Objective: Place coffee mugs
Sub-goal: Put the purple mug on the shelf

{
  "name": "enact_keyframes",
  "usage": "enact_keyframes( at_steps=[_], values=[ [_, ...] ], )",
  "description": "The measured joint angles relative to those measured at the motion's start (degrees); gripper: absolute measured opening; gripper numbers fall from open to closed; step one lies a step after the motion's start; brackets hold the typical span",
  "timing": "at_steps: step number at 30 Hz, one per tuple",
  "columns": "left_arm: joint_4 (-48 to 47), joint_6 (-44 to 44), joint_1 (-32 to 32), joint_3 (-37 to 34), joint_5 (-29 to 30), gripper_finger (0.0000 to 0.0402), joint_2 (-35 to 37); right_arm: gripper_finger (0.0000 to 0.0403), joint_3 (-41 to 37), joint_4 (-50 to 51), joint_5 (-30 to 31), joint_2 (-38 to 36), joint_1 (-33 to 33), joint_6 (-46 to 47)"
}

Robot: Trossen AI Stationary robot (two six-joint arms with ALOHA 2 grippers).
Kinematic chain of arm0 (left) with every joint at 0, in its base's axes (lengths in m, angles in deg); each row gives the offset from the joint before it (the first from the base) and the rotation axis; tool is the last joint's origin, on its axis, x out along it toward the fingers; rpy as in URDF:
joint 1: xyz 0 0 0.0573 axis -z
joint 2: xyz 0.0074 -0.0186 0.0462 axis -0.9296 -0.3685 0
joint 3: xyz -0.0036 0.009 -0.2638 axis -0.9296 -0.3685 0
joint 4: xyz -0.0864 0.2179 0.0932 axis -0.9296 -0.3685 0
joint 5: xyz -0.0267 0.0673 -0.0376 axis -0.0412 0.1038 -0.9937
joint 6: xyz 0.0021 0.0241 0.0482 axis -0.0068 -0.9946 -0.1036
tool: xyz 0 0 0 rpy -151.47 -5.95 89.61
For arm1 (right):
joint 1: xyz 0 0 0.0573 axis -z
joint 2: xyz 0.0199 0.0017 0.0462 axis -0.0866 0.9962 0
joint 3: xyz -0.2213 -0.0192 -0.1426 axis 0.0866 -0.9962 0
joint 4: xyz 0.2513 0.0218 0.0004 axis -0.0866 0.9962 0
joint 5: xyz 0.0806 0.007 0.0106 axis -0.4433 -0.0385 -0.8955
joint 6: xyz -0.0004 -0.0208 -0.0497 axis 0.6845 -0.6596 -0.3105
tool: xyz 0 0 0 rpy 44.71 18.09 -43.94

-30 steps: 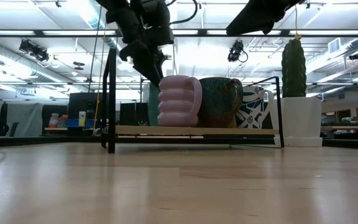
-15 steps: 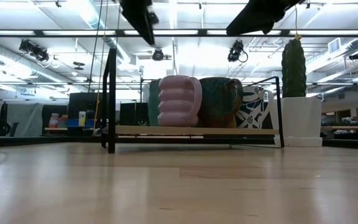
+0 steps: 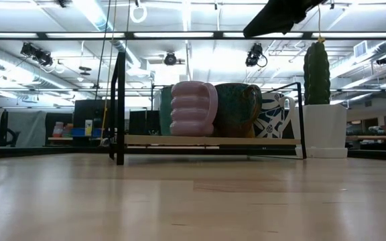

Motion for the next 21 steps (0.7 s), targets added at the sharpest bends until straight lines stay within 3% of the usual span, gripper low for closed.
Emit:
enact_keyframes(
  at_steps=[6, 11, 17, 21],
  values=[
    [10.62, 12.14, 14.16, -4.90, -1.78, 0.0150, -0.07, 0.0077, 0.00, -1.13, 0.02, 0.00, 0.08, -2.89],
    [11.19, 18.84, 23.68, -9.24, 4.30, 0.0150, -0.09, 0.0077, 0.00, -4.27, 0.02, 0.00, 0.68, -6.31],
    [14.73, 24.76, 30.57, -13.57, 5.19, 0.0150, -0.09, 0.0077, 0.00, -8.04, 0.00, 0.00, 1.98, -9.41],
    [16.73, 20.96, 32.83, -15.98, 5.32, 0.0150, -0.33, 0.0077, 0.00, -8.65, -1.00, 0.01, 3.29, -9.70]
  ],
)
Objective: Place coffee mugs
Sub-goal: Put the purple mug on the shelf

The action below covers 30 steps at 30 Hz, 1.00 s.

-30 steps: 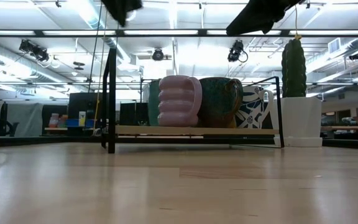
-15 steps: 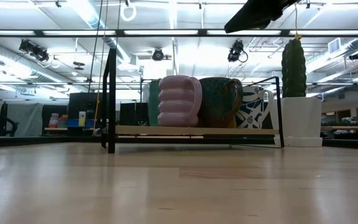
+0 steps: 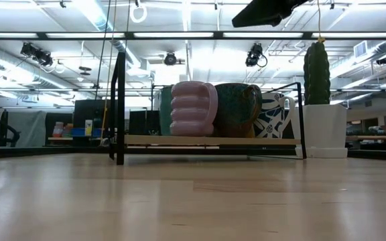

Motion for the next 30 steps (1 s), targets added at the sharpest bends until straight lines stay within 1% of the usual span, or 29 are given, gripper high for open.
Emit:
enact_keyframes(
  at_steps=[5, 9, 12, 15, 19, 21, 25, 26, 30],
  values=[
    [0.73, -4.63, 1.05, -2.41, -0.09, 0.0150, -0.61, 0.0077, 0.00, -0.28, -3.77, 0.01, 1.48, 0.29],
    [1.91, -7.09, 1.03, -5.00, 2.10, 0.0150, -0.61, 0.0077, 0.00, -0.28, -4.53, 0.01, 1.54, 0.59],
    [4.87, -8.90, 0.98, -7.23, 2.16, 0.0150, -0.61, 0.0077, 0.00, -0.28, -5.26, 0.01, 1.54, 0.65],
    [6.41, -8.65, 0.81, -8.85, 2.14, 0.0146, -0.61, 0.0077, 0.00, -0.24, -5.45, 0.01, 1.52, 0.66],
    [7.22, -8.97, 0.32, -9.53, 2.01, 0.0118, -0.61, 0.0077, 0.00, -0.24, -5.45, 0.01, 1.52, 0.68],
    [8.09, -10.18, -0.11, -9.53, 2.07, 0.0092, -0.61, 0.0077, 0.00, -0.24, -5.45, 0.01, 1.52, 0.68],
    [11.12, -12.77, -1.81, -9.21, 1.32, 0.0029, -0.37, 0.0077, 0.00, -0.25, -5.45, 0.01, 1.52, 0.83],
    [11.07, -13.54, -2.37, -8.70, 1.54, 0.0021, -0.37, 0.0077, 0.00, -0.24, -5.45, 0.01, 1.52, 1.16],
    [8.70, -16.56, -6.06, -4.84, 2.18, 0.0021, 0.52, 0.0077, 0.00, -0.24, -5.47, 0.01, 1.52, 1.77]
  ],
)
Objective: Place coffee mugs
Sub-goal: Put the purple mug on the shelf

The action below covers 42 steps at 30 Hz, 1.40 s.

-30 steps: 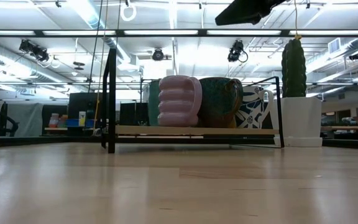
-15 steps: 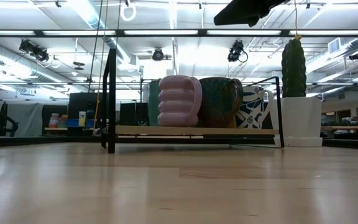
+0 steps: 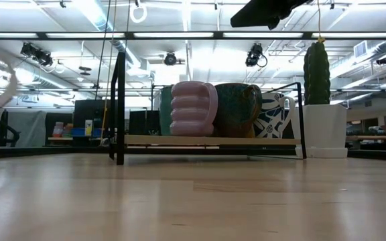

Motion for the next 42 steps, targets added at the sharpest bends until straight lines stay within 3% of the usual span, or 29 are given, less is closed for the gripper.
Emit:
enact_keyframes(
  at_steps=[7, 13, 20, 24, 33, 42],
  values=[
    [-2.06, -7.20, -8.50, 9.65, 2.54, 0.0022, 4.53, 0.0077, 0.00, 0.02, 0.00, 0.00, -0.11, 1.27],
    [-0.49, -21.69, -14.98, 17.16, 6.90, 0.0023, 7.68, 0.0077, -0.02, 0.00, -0.02, 0.00, -0.11, 1.27],
    [-5.69, -25.95, -26.10, 18.99, 8.12, 0.0023, 9.73, 0.0077, -0.02, 0.00, 0.00, 0.00, -0.11, 1.29],
    [-12.43, -29.08, -33.67, 18.97, 5.14, 0.0023, 9.68, 0.0077, -0.02, 0.00, -0.01, 0.00, -0.11, 1.31],
    [-12.77, -36.45, -48.75, 18.83, -7.23, 0.0023, 9.46, 0.0077, -0.02, -0.88, 0.00, 0.00, -0.11, 1.29],
    [-15.93, -38.93, -56.66, 18.81, -10.89, 0.0023, 9.32, 0.0077, -0.02, -1.01, 0.00, 0.00, -0.11, 1.01]
  ],
)
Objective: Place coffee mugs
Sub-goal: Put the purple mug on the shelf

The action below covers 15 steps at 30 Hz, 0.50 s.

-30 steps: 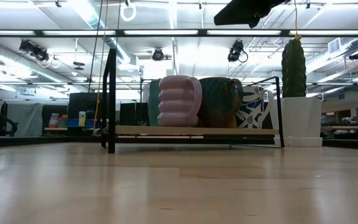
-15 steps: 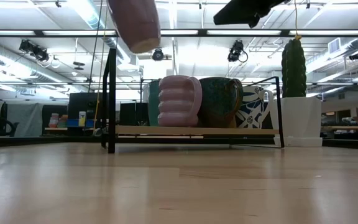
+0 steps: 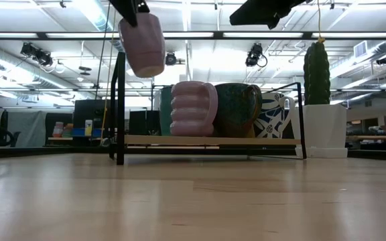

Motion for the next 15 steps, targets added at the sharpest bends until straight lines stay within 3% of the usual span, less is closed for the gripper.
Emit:
enact_keyframes(
  at_steps=[15],
  values=[
    [-1.92, -1.68, -5.27, -0.09, -4.05, 0.0023, -2.55, 0.0077, 0.00, -0.25, -1.51, 0.00, 0.00, 0.24]
  ],
)
